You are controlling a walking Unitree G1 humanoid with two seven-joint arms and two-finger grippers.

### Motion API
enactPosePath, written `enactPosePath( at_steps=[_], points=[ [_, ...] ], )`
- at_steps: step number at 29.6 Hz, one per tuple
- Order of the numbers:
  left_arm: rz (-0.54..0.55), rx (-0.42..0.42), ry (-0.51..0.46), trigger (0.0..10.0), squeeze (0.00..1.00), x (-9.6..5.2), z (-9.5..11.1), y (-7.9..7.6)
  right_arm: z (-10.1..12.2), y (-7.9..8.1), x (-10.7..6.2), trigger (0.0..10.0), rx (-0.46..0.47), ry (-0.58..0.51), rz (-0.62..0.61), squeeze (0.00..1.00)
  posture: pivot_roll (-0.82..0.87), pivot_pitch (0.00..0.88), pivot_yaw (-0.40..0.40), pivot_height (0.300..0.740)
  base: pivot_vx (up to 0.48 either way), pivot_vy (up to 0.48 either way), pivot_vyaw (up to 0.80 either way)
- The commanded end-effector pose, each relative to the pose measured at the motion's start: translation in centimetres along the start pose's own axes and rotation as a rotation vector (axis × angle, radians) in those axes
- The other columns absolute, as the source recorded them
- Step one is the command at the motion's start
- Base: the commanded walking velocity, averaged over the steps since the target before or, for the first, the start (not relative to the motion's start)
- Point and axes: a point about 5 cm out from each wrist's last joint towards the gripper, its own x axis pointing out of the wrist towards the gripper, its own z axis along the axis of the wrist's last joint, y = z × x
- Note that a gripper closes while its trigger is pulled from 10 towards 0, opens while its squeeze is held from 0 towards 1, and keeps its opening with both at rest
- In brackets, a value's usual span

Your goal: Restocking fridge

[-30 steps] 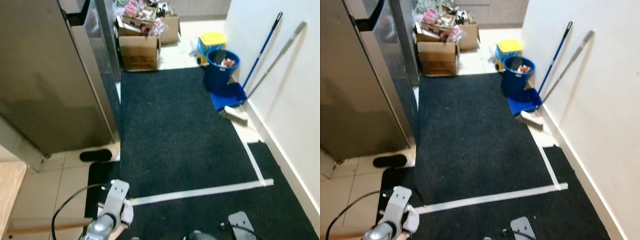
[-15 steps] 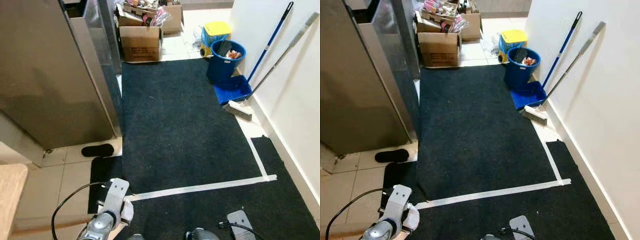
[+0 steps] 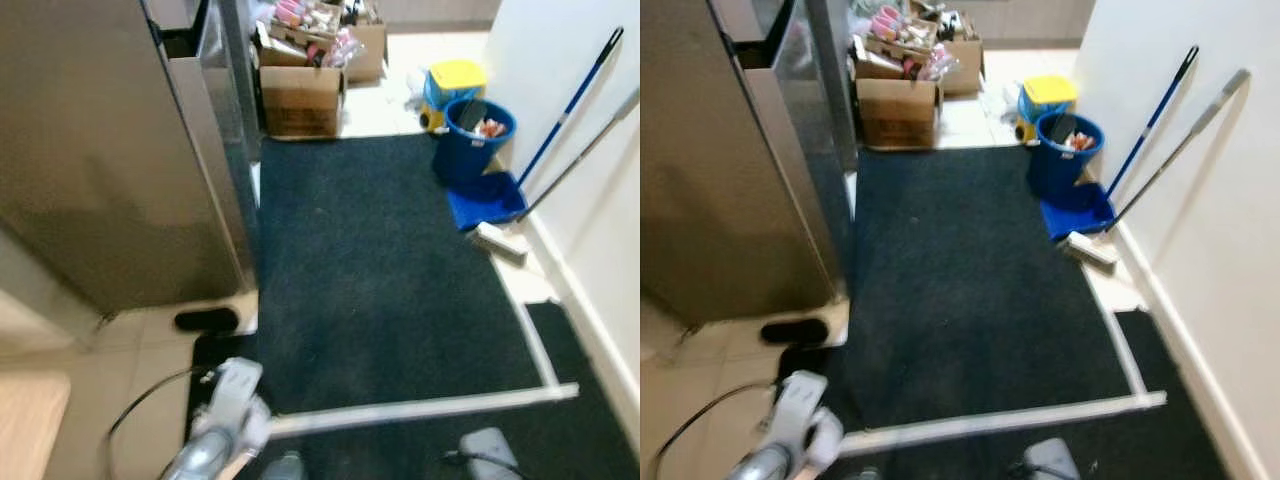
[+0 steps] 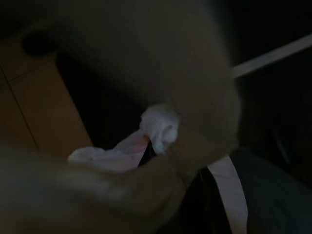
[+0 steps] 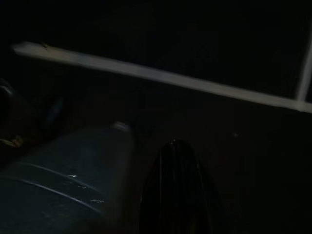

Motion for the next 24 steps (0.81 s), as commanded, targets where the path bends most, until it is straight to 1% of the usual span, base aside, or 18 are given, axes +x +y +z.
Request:
enactPosePath(
  at_steps=[1, 24],
  points=[
    [-0.013, 0.007, -0.001, 10.0, 0.0, 0.09, 0.11, -0.35, -1.49, -0.78, -0.54, 10.0, -0.001, 0.048, -0.018, 0.0, -0.07, 0.135, -0.025, 0.74, 0.439, 0.0, 0.0],
    [-0.018, 0.012, -0.003, 10.0, 0.0, 0.11, 0.19, -0.39, -1.63, -0.63, -0.56, 10.0, 0.003, 0.056, -0.016, 0.0, -0.07, 0.139, -0.021, 0.74, 0.428, 0.0, 0.0]
  ],
)
